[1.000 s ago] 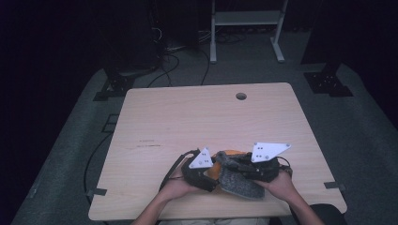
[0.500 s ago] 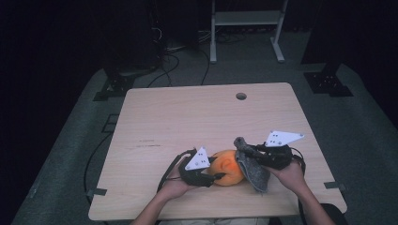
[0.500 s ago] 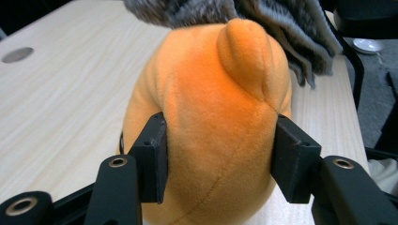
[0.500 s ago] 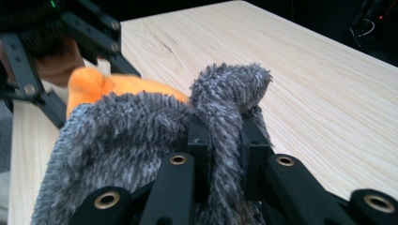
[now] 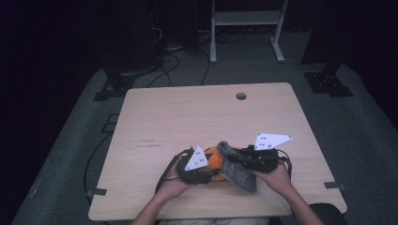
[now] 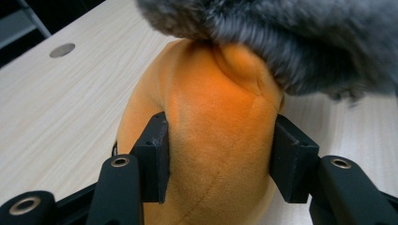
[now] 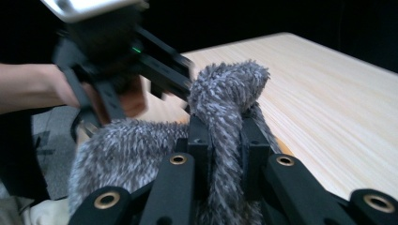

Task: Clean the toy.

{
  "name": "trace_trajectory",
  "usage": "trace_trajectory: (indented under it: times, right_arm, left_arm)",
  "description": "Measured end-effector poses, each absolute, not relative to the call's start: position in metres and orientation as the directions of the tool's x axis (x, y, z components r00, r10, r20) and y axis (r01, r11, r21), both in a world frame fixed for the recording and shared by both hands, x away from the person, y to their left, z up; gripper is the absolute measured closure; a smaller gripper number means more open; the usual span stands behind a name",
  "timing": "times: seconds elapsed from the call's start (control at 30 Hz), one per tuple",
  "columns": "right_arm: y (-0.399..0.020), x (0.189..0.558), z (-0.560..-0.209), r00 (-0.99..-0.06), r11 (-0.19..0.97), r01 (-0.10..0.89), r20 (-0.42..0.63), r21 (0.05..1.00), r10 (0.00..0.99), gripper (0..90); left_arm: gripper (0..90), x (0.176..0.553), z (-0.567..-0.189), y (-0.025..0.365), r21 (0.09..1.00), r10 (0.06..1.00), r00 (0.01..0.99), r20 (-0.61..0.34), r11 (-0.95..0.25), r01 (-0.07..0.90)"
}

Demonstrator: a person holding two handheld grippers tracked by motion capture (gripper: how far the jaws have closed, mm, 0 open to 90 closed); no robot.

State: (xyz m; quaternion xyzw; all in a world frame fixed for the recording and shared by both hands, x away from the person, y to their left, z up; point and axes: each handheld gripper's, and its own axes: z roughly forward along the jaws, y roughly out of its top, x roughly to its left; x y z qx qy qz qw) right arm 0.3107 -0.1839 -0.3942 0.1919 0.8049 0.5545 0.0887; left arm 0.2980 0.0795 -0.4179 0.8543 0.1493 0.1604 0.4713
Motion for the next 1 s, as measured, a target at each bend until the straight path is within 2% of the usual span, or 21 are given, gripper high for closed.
trace_trajectory:
  times: [0.07, 0.13, 0.23, 0.27, 0.3, 0.37, 0.4, 0.43, 0.47, 0.53, 0.6, 0.7, 0.8, 0.87, 0.93, 1.0]
  right_arm:
    - [-0.192, 0.315, -0.400, -0.891, 0.317, 0.245, 0.084, 0.916, 0.446, 77.9]
    - [-0.198, 0.318, -0.406, -0.889, 0.322, 0.274, 0.111, 0.906, 0.445, 77.8]
    - [-0.199, 0.319, -0.407, -0.891, 0.325, 0.275, 0.113, 0.905, 0.439, 77.7]
    - [-0.199, 0.319, -0.407, -0.892, 0.326, 0.274, 0.111, 0.905, 0.439, 77.7]
    - [-0.199, 0.319, -0.407, -0.892, 0.325, 0.275, 0.114, 0.905, 0.438, 77.7]
    - [-0.199, 0.321, -0.408, -0.886, 0.325, 0.278, 0.110, 0.904, 0.451, 77.7]
    - [-0.199, 0.322, -0.408, -0.880, 0.322, 0.284, 0.112, 0.903, 0.461, 77.7]
    - [-0.200, 0.324, -0.409, -0.872, 0.313, 0.296, 0.122, 0.903, 0.475, 77.7]
    - [-0.200, 0.326, -0.409, -0.868, 0.306, 0.300, 0.126, 0.903, 0.481, 77.7]
    - [-0.195, 0.329, -0.413, -0.862, 0.330, 0.306, 0.113, 0.893, 0.494, 77.7]
    - [-0.191, 0.331, -0.418, -0.868, 0.332, 0.318, 0.132, 0.888, 0.479, 77.7]
    - [-0.189, 0.330, -0.418, -0.878, 0.339, 0.313, 0.134, 0.887, 0.460, 77.6]
    - [-0.191, 0.328, -0.421, -0.884, 0.357, 0.322, 0.143, 0.877, 0.445, 77.6]
    - [-0.194, 0.328, -0.422, -0.885, 0.359, 0.332, 0.156, 0.872, 0.439, 77.6]
    - [-0.197, 0.326, -0.423, -0.890, 0.370, 0.337, 0.165, 0.866, 0.425, 77.5]
    - [-0.198, 0.325, -0.424, -0.897, 0.382, 0.336, 0.168, 0.861, 0.408, 77.6]
  left_arm:
    - [42.1, 0.300, -0.418, 0.083, 0.860, 0.397, 0.912, 0.107, -0.497, 0.115]
    - [27.3, 0.304, -0.419, 0.084, 0.866, 0.385, 0.922, 0.050, -0.477, 0.151]
    - [11.6, 0.312, -0.421, 0.083, 0.851, 0.404, 0.914, 0.042, -0.494, 0.180]
    - [10.1, 0.315, -0.423, 0.083, 0.848, 0.408, 0.913, 0.014, -0.489, 0.205]
    - [11.1, 0.317, -0.425, 0.083, 0.850, 0.411, 0.912, 0.001, -0.481, 0.216]
    - [27.4, 0.313, -0.424, 0.084, 0.861, 0.428, 0.902, 0.045, -0.475, 0.182]
    - [35.8, 0.308, -0.420, 0.085, 0.869, 0.453, 0.886, 0.099, -0.473, 0.145]
    - [42.1, 0.305, -0.417, 0.084, 0.868, 0.474, 0.872, 0.126, -0.478, 0.135]
    - [43.5, 0.303, -0.414, 0.083, 0.865, 0.480, 0.864, 0.151, -0.488, 0.120]
    - [44.0, 0.301, -0.414, 0.085, 0.858, 0.491, 0.854, 0.172, -0.500, 0.114]
    - [42.9, 0.301, -0.416, 0.089, 0.857, 0.474, 0.869, 0.141, -0.498, 0.132]
    - [36.5, 0.304, -0.416, 0.097, 0.866, 0.408, 0.912, 0.032, -0.466, 0.178]
    - [34.9, 0.309, -0.411, 0.106, 0.890, 0.368, 0.929, -0.046, -0.408, 0.206]
    - [34.1, 0.311, -0.409, 0.109, 0.903, 0.377, 0.923, -0.075, -0.367, 0.224]
    - [32.0, 0.314, -0.408, 0.107, 0.897, 0.434, 0.900, -0.046, -0.378, 0.228]
    - [32.0, 0.316, -0.410, 0.105, 0.895, 0.448, 0.891, -0.069, -0.368, 0.254]
